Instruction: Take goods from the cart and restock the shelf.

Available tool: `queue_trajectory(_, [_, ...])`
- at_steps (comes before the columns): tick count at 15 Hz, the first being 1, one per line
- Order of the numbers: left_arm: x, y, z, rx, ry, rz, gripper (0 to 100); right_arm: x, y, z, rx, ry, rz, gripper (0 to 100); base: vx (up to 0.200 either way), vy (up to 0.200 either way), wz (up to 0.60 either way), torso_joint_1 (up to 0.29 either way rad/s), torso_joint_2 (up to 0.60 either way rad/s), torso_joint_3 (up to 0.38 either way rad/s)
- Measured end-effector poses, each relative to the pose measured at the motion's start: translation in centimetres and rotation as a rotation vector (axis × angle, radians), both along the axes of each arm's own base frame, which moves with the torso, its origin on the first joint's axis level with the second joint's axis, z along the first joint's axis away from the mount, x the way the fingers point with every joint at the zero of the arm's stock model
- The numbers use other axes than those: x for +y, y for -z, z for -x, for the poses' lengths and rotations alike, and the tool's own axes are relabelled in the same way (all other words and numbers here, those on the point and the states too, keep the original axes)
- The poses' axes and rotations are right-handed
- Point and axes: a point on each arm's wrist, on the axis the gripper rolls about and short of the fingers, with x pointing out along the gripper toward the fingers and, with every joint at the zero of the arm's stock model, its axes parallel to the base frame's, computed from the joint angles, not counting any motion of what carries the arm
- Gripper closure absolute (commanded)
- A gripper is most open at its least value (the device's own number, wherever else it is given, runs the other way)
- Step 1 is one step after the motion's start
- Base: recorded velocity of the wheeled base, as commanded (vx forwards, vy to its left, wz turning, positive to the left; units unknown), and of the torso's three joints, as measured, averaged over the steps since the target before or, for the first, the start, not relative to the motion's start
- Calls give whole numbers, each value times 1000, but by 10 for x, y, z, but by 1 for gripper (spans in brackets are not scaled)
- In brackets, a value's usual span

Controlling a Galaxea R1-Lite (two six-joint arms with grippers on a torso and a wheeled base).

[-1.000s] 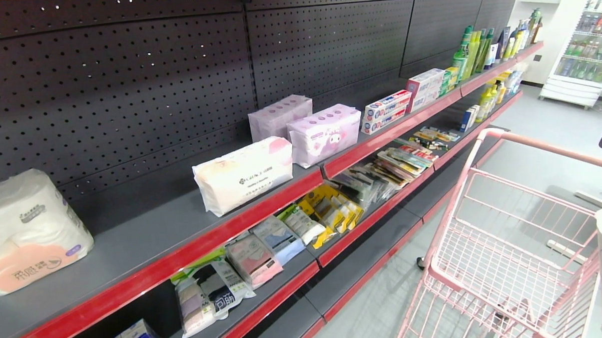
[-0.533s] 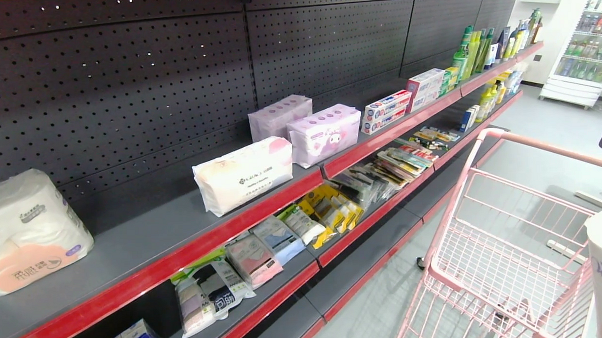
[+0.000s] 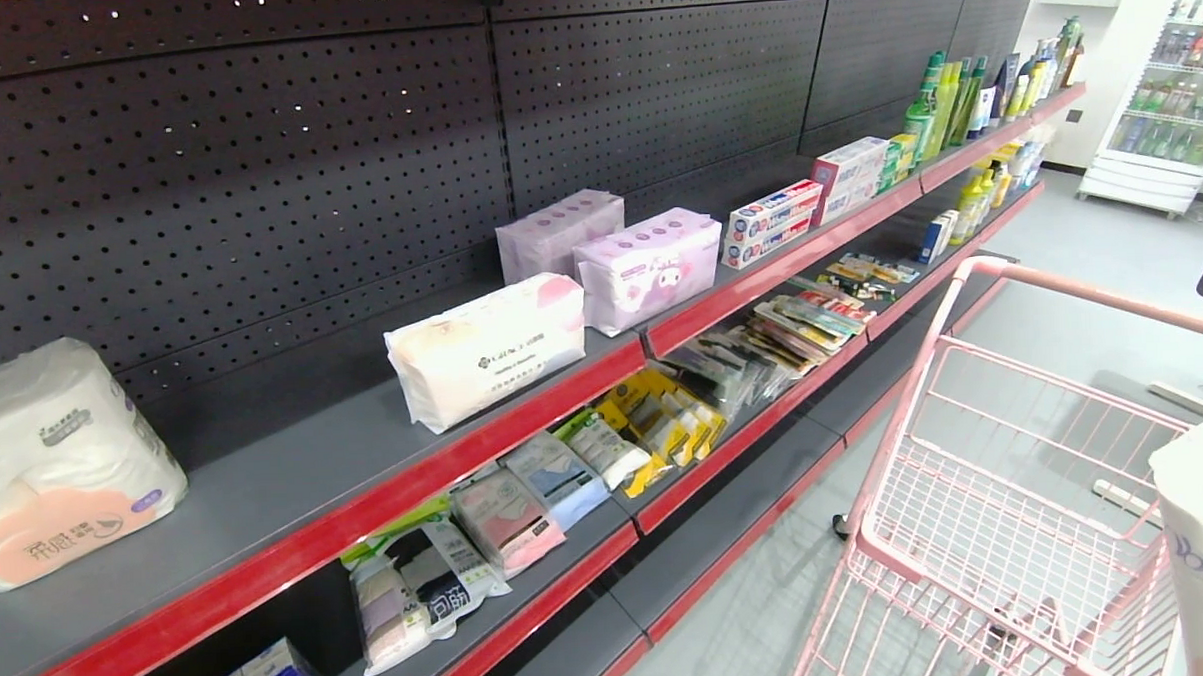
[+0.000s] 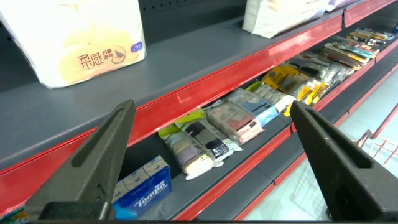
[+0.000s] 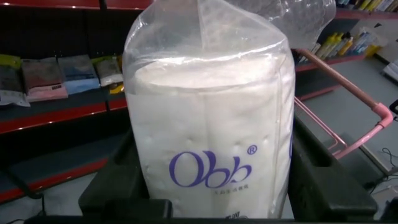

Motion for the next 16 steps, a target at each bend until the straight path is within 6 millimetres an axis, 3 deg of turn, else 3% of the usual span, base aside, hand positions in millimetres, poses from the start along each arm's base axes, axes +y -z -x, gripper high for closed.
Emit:
queue_trajectory(3, [0, 0, 0, 0, 0, 0, 0, 0, 2, -2, 13, -1, 1, 100, 0, 0, 0, 0, 0, 0])
queue_trajectory(16, [0, 0, 0, 0, 1, 1, 0, 0, 3, -3, 24, -15, 19, 100, 0, 0, 600, 2, 3, 1])
